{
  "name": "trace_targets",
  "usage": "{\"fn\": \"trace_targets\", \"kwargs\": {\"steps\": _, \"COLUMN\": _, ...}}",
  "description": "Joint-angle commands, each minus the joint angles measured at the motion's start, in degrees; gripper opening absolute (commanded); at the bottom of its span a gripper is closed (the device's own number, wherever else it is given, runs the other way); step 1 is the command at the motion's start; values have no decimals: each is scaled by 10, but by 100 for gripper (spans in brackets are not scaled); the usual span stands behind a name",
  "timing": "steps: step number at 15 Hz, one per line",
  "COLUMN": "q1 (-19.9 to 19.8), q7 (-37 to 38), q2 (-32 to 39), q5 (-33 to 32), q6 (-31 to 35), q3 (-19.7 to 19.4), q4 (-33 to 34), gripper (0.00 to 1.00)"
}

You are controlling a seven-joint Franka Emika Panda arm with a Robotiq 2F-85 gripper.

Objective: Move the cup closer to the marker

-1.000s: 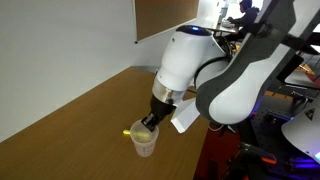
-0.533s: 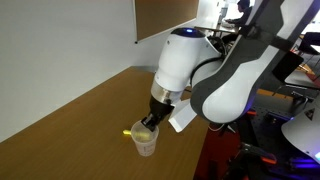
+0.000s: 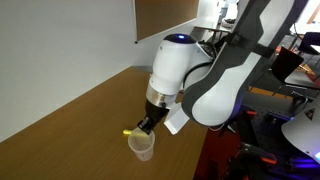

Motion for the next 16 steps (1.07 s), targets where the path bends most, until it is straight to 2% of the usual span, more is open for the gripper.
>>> {"fn": "trace_targets", "kwargs": {"steps": 1, "q1": -26, "q7": -30, "q2": 10, "q5": 16, "q6": -9, "q3": 21, "q4": 20, "gripper": 46}}
{"fn": "trace_targets", "kwargs": {"steps": 6, "q1": -7, "q7": -30, "q2": -1, "q5": 12, "q6": -9, "q3": 8, "q4": 20, "gripper": 83}}
{"fn": "trace_targets", "kwargs": {"steps": 10, "q1": 36, "q7": -22, "q2": -30, "q5": 4, "q6": -6, "q3": -22, "q4": 5, "gripper": 94}}
{"fn": "trace_targets", "kwargs": {"steps": 11, "q1": 56, "q7": -17, "q2": -41, "q5": 0, "q6": -12, "q3": -40, "q4": 2, "gripper": 92}}
{"fn": "trace_targets", "kwargs": {"steps": 14, "q1": 125, "q7": -5, "q2": -68, "q5": -16, "q6": -16, "q3": -106, "q4": -9, "gripper": 97}}
{"fn": "trace_targets", "kwargs": {"steps": 16, "q1": 180, "q7": 9, "q2": -86, "q5": -32, "q6": -27, "q3": -165, "q4": -15, "gripper": 100}}
